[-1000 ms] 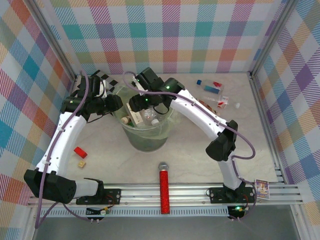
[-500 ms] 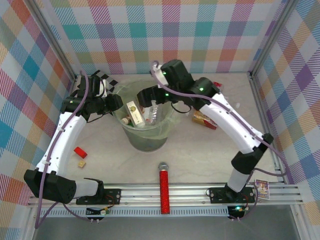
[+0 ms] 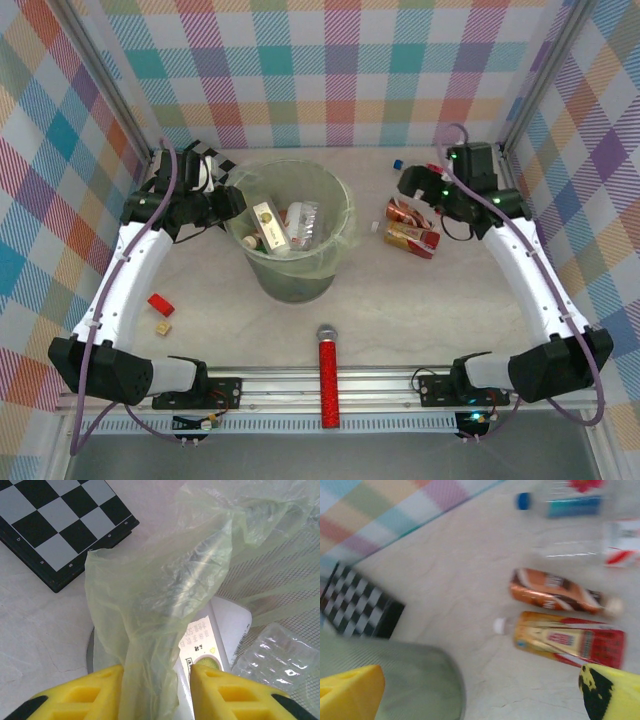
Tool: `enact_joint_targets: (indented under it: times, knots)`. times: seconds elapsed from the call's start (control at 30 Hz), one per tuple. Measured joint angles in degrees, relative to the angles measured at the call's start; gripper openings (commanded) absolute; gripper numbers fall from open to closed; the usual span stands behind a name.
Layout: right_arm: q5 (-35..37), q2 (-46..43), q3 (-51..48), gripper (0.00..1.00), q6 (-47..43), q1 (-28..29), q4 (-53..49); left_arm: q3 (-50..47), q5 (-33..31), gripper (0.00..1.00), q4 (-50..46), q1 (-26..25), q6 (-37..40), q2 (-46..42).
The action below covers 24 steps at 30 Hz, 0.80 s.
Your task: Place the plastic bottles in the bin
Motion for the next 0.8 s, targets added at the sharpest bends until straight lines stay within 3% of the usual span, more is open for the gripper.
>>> enact_joint_targets:
  times: [0.13, 0.33, 0.57, 0.8]
  knots:
    - [5.5, 0.3, -6.2, 0.99, 9.4, -3.8, 0.7, 0.3, 0.0, 0.38, 0.0, 0.0, 0.0, 0.5]
    - [11.4, 6.7, -6.9, 1.0, 25.0, -5.3, -0.2, 0.3, 0.0, 0.38, 0.0, 0.0, 0.0, 0.5]
    - [12.4, 11.8, -11.1, 0.95, 44.6, -10.2, 5.7, 0.3, 0.0, 0.38, 0.0, 0.0, 0.0, 0.5]
    - [11.5, 22.4, -9.5, 0.95, 53.3, -12.4, 11.9, 0.3, 0.0, 0.38, 0.0, 0.0, 0.0, 0.5]
